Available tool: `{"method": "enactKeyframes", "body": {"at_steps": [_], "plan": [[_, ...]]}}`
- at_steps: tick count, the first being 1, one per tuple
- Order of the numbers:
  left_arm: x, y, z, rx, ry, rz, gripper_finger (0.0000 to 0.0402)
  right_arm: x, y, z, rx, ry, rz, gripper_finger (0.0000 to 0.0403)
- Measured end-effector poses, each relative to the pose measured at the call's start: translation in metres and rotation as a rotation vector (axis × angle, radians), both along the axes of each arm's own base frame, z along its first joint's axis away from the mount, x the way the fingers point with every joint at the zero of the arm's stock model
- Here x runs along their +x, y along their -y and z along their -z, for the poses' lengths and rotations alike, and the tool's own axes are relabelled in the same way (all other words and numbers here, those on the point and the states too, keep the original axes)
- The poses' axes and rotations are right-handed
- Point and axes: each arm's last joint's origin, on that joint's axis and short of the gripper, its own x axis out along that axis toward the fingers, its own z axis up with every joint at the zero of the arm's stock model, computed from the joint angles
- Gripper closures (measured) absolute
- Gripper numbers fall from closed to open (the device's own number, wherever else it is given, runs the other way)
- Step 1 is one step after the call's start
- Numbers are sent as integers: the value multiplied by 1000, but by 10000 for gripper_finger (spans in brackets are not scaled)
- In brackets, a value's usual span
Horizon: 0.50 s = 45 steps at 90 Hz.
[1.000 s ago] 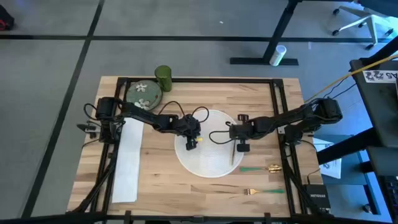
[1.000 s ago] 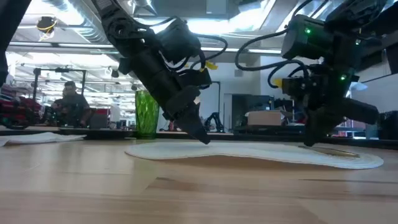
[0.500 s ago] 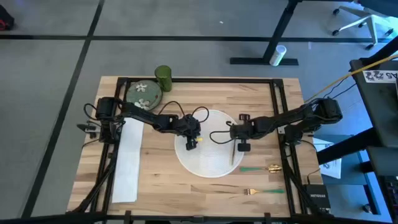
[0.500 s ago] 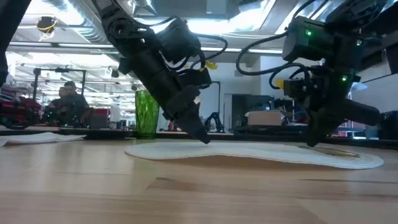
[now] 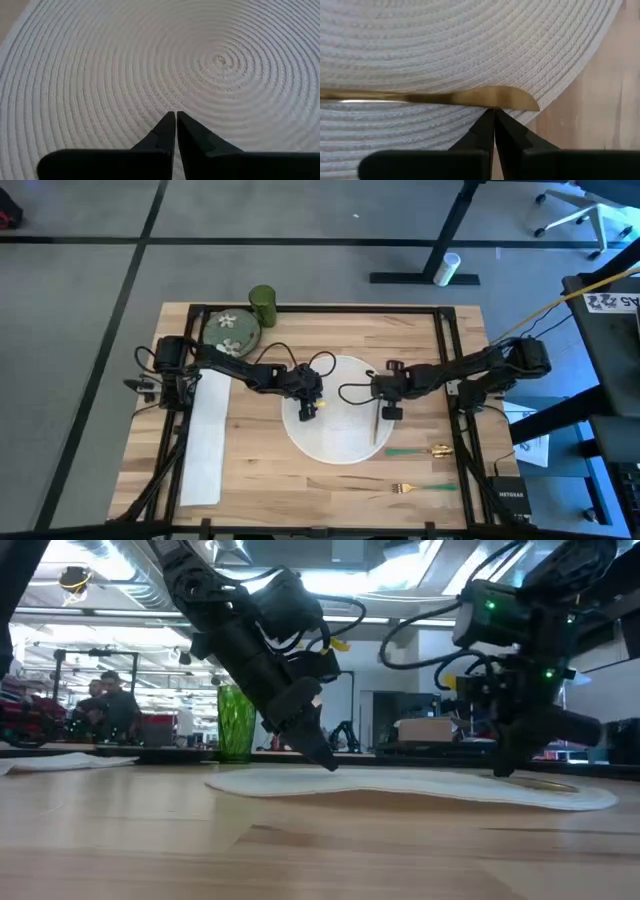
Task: Set table place
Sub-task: Adjust the white table mat on the table
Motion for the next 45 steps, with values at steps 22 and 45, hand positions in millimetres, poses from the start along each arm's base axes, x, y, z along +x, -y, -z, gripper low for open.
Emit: {"method": "enactKeyframes", "body": {"at_steps": [22, 45], "plan": [[0, 0, 0, 0, -2, 0, 402, 2, 0, 0, -5, 17, -22, 403], [0, 0, 0, 2, -3, 3, 402, 6, 0, -1, -18, 54, -44, 403]]}}
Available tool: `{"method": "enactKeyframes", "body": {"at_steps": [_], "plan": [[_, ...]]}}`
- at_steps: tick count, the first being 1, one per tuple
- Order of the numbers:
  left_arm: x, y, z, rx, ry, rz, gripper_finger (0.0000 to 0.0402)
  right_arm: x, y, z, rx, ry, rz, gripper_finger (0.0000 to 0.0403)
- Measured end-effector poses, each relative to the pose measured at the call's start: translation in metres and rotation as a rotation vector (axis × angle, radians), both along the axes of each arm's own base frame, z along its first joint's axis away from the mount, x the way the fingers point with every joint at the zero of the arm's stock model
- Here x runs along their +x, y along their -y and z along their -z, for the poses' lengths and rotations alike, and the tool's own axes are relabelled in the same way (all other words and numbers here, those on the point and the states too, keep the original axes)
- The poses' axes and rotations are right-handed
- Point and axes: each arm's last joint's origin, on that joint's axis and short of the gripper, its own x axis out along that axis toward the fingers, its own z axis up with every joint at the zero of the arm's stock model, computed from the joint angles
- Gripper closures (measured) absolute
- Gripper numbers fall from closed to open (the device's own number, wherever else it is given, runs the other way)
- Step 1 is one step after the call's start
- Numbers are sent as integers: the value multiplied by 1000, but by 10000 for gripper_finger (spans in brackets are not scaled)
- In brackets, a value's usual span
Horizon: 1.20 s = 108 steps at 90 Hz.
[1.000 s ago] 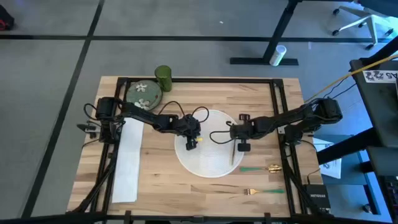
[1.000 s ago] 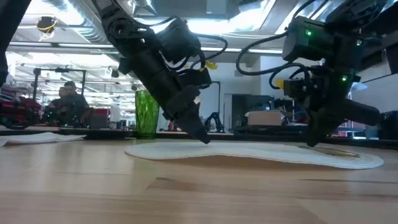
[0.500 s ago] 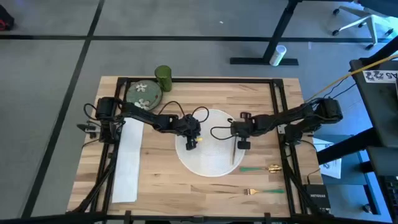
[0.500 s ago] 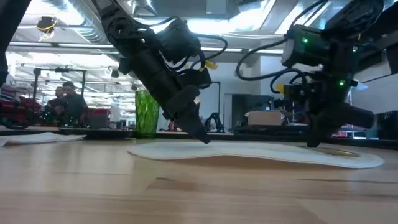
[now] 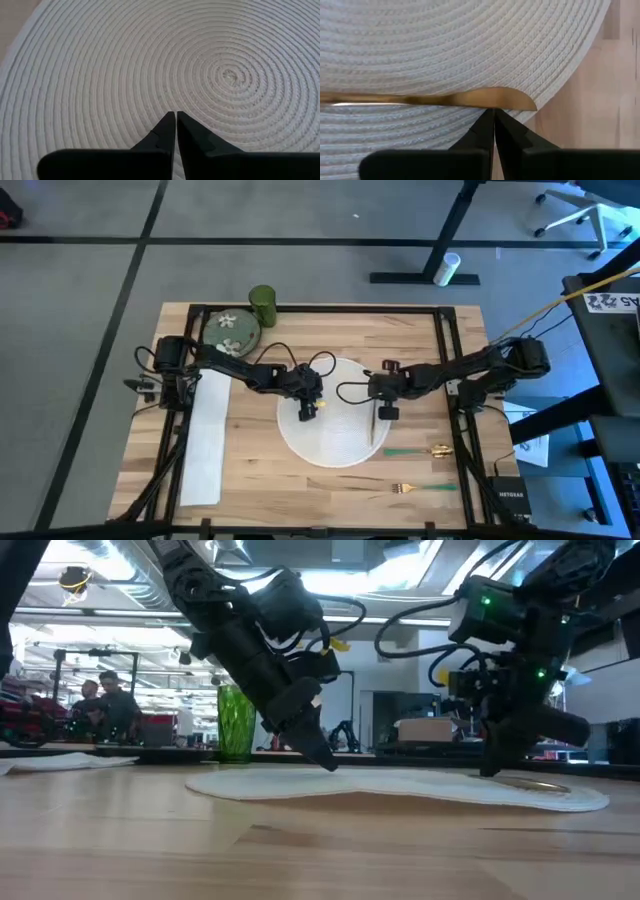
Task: Set table place
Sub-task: Adjust the white table mat on the table
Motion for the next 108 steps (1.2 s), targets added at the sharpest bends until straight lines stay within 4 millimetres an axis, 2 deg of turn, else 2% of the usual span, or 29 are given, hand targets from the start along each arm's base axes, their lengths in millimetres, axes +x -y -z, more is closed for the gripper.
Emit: {"method": "enactKeyframes", "body": {"at_steps": [48, 108], "plan": [[-2, 0, 2, 11, -25, 13, 402, 3, 0, -1, -5, 37, -4, 403], [-3, 0, 3, 5, -43, 7, 402, 2, -6, -1, 166, 16, -93, 403]]}}
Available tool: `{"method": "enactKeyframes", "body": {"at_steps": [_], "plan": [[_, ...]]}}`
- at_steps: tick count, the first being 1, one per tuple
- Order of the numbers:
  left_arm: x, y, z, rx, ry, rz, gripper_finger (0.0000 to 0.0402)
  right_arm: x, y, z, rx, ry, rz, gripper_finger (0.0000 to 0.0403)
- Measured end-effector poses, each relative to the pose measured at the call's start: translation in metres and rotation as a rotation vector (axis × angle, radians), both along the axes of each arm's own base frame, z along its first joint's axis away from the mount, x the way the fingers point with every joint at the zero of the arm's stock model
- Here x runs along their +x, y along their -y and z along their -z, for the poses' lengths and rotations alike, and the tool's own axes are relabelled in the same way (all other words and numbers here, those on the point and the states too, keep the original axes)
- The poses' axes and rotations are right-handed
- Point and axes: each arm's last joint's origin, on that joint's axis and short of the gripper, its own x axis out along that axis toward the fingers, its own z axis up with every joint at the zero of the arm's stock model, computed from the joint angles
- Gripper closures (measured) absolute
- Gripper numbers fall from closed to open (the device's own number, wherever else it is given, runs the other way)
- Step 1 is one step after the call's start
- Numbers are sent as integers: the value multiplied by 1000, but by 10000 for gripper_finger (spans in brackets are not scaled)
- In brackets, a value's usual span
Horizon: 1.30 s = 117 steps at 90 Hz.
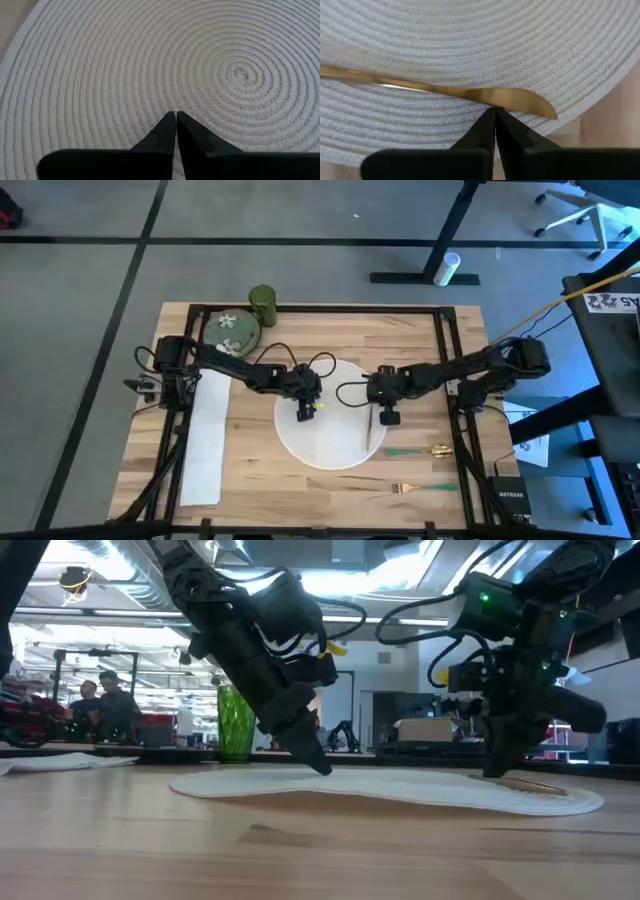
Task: Set table place
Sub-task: Adjust the white table mat on the table
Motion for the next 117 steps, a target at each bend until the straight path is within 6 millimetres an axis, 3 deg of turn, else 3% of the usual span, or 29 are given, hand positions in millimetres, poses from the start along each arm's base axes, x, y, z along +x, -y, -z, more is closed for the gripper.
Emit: {"method": "enactKeyframes", "body": {"at_steps": [43, 80, 117], "plan": [[0, 0, 0, -2, -2, -2, 402, 7, 2, -3, -74, 79, 4, 403], [0, 4, 0, -8, -4, 0, 402, 5, -16, -4, 158, 76, -218, 403], [23, 25, -33, 28, 34, 98, 402, 2, -43, -5, 152, 79, -381, 403]]}}
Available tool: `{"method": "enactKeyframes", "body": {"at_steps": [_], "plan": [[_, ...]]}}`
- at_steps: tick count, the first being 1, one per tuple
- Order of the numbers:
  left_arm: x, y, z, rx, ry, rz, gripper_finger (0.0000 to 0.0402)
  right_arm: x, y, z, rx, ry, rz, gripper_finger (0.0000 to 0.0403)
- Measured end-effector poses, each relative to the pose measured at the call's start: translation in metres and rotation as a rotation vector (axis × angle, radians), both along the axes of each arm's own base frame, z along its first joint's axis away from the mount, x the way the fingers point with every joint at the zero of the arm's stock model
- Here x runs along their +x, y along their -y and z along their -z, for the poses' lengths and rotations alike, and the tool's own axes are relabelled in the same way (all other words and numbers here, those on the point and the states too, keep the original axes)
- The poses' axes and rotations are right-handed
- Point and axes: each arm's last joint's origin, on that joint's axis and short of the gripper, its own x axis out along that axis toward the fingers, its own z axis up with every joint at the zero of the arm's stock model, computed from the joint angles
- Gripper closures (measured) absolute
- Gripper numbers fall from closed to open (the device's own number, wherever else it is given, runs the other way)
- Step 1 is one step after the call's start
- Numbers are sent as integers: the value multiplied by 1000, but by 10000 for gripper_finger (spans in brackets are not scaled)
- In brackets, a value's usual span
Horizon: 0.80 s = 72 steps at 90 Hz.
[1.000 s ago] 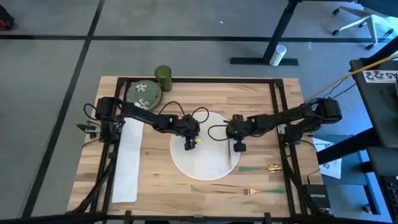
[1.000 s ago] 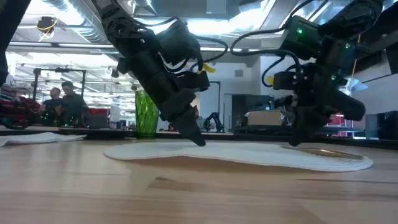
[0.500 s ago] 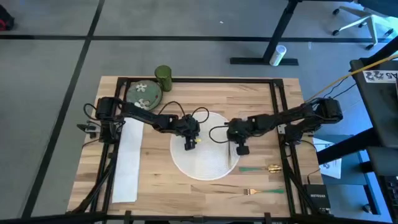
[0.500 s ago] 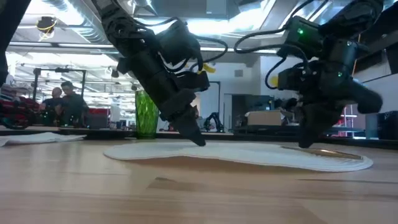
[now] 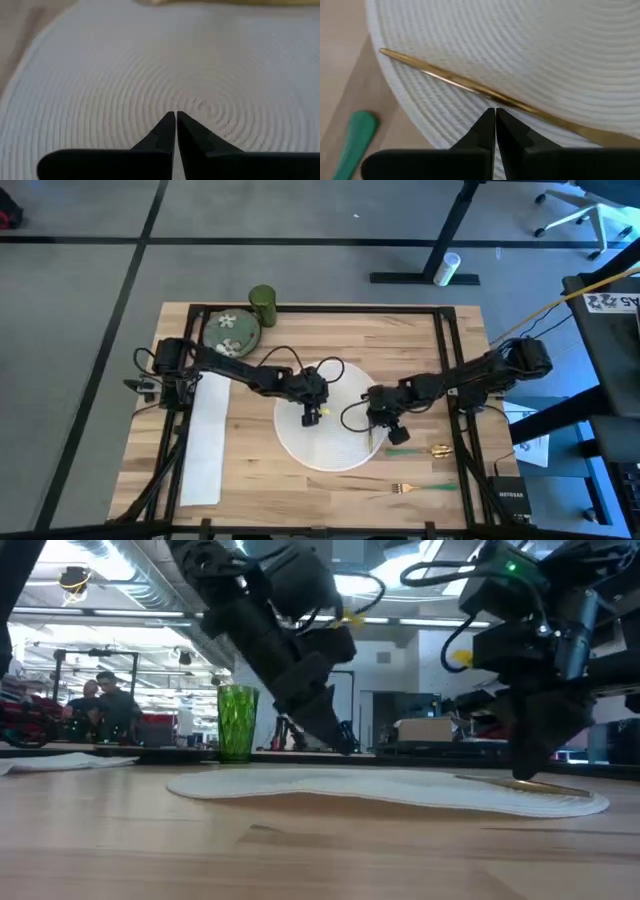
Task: Set table place
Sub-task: Adjust the white table mat on the table
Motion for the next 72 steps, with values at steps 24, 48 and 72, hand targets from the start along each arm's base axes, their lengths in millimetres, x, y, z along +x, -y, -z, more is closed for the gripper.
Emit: {"method": "enactKeyframes", "body": {"at_steps": [24, 48, 72], "plan": [[-2, 13, -1, 11, -78, 46, 402, 0, -6, -1, 2, 14, -27, 403], [0, 13, 19, -4, -133, 24, 402, 1, -5, -1, -13, 24, -16, 403], [3, 12, 30, -10, -145, 13, 402, 1, -5, -1, -11, 19, -8, 403]]}}
